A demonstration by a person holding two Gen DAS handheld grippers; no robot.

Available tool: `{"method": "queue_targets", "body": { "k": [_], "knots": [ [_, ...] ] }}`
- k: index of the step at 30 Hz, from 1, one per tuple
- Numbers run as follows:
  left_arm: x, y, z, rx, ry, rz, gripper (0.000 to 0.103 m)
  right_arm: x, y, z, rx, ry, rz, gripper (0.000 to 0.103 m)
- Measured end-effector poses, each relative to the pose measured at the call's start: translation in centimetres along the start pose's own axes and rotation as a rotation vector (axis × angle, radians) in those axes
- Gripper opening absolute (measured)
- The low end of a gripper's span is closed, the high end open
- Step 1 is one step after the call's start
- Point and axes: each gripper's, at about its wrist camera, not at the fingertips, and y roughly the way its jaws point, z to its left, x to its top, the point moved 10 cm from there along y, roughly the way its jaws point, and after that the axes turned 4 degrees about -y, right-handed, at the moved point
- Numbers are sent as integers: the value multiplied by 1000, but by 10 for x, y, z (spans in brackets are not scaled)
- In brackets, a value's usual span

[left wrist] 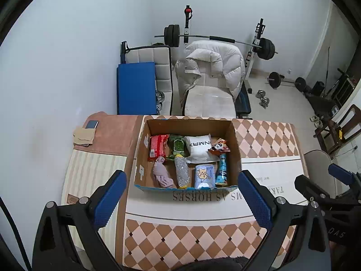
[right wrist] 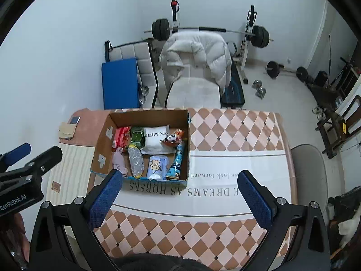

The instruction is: Organize soft objects

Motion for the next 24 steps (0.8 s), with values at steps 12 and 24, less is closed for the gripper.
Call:
{"method": "queue_targets", "body": {
  "k": [12, 24],
  "knots": [
    [-5, -19, 4, 7, -3, -18, 101, -4, -31, -3, -21, -11, -25, 103],
    [-8, -3, 7, 24, -18, -24, 103, 4, -16, -10, -61, -7, -44, 103]
  ]
}}
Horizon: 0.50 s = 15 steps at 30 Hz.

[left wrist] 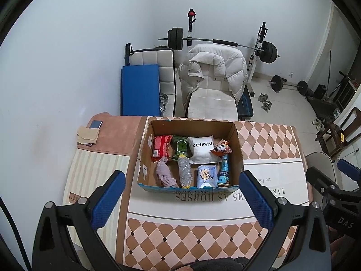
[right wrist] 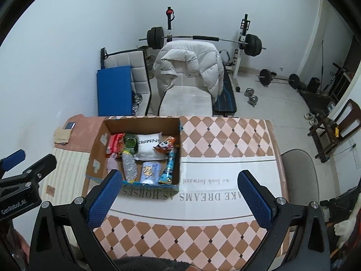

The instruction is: Organize soft objects

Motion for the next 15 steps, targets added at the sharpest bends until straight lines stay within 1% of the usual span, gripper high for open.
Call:
{"method": "queue_targets", "body": {
  "k": [9, 15],
  "knots": [
    [-3, 18, 1, 30, 6, 4, 103, -1, 22, -5, -40, -6, 21, 103],
    [-9, 23, 0, 32, 1, 23, 103, -2, 28, -6, -40, -5, 29, 103]
  ]
}}
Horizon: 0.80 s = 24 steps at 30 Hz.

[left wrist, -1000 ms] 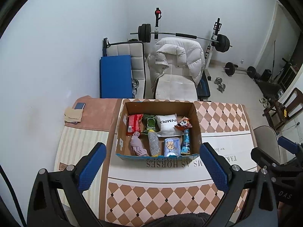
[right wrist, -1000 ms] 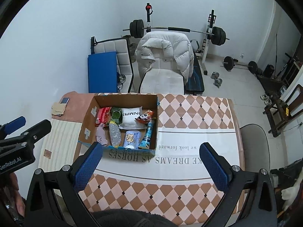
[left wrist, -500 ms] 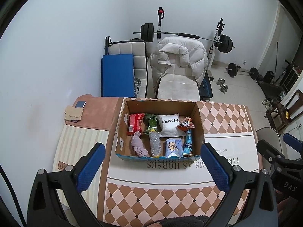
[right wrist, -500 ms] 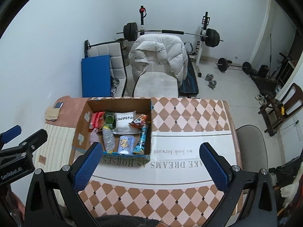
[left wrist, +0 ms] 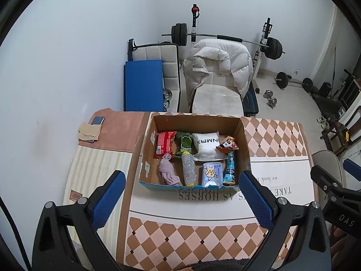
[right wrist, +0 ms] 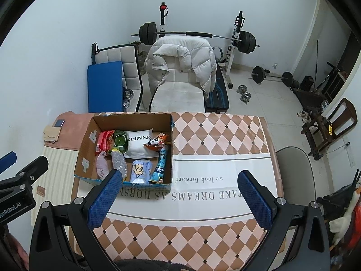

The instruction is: Organize soft objects

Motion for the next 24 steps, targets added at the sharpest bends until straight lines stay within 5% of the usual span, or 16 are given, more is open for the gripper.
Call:
{"method": "queue_targets", "body": {
  "k": [24],
  "knots": [
    [2, -11, -3, -1, -11, -14, 103, 4, -10, -1, -1, -12, -23, 103]
  ]
}}
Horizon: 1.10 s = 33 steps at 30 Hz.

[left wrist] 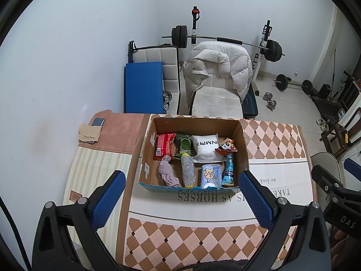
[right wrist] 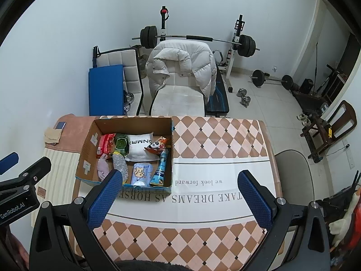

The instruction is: Organize soft objects

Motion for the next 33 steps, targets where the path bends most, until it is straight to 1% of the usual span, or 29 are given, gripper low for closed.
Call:
{"method": "queue_targets", "body": {
  "k": [10, 33],
  "knots": [
    [-9, 3, -3, -8, -4, 23, 103, -1, -2, 1, 0, 1, 2, 103],
    [-7, 1, -6, -12, 3, 12, 103, -2, -2, -1, -7, 9, -1, 103]
  ]
}}
